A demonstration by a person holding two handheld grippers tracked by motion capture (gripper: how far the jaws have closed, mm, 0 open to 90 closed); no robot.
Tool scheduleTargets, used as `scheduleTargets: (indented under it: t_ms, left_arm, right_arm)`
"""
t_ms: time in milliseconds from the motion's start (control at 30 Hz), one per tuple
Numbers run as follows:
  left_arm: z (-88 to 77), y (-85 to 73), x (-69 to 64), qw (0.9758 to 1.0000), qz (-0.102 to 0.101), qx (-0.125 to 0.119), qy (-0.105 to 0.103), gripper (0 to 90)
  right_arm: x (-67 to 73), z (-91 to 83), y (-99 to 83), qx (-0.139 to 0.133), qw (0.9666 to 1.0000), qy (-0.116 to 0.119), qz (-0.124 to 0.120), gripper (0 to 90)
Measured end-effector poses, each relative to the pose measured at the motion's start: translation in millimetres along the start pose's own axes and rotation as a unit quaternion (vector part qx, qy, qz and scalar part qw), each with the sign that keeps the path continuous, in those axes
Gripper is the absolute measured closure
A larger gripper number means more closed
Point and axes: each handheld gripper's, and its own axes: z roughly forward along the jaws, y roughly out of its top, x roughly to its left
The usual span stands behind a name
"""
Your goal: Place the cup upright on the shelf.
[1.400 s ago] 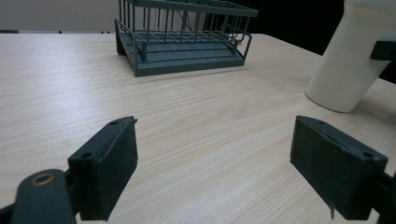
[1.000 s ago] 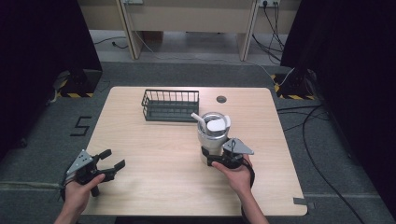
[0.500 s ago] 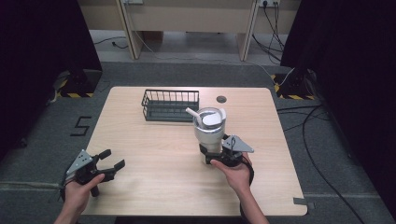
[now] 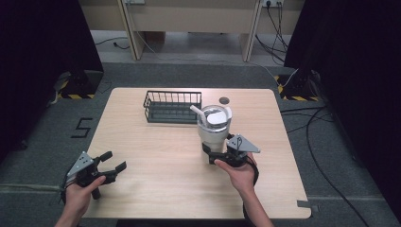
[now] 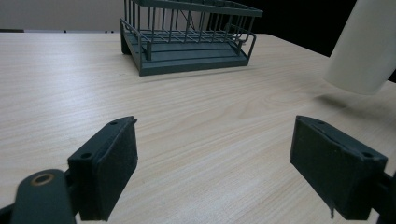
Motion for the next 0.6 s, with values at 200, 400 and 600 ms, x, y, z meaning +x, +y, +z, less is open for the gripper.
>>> scheduleTargets:
  t_ms: [200, 400, 600]
  left_arm:
    - [-0.3, -0.1, 0.2, 1.0, -0.001, -0.001, 0.0, 14.4]
    - [-0.9, 0.0, 0.6, 1.0, -0.002, -0.002, 0.001, 14.4]
    - [-1.4, 0.0, 1.3, 1.0, -0.002, -0.001, 0.002, 14.4]
  right_arm:
    - [0.0, 2.4, 11.8, -0.014, 0.9999, 0.003, -0.003, 10.9]
    - [-1.6, 6.2, 18.9, -0.021, 0.9998, 0.001, -0.003, 10.9]
    - [-5.1, 11.0, 28.9, -0.031, 0.9995, -0.004, -0.004, 10.9]
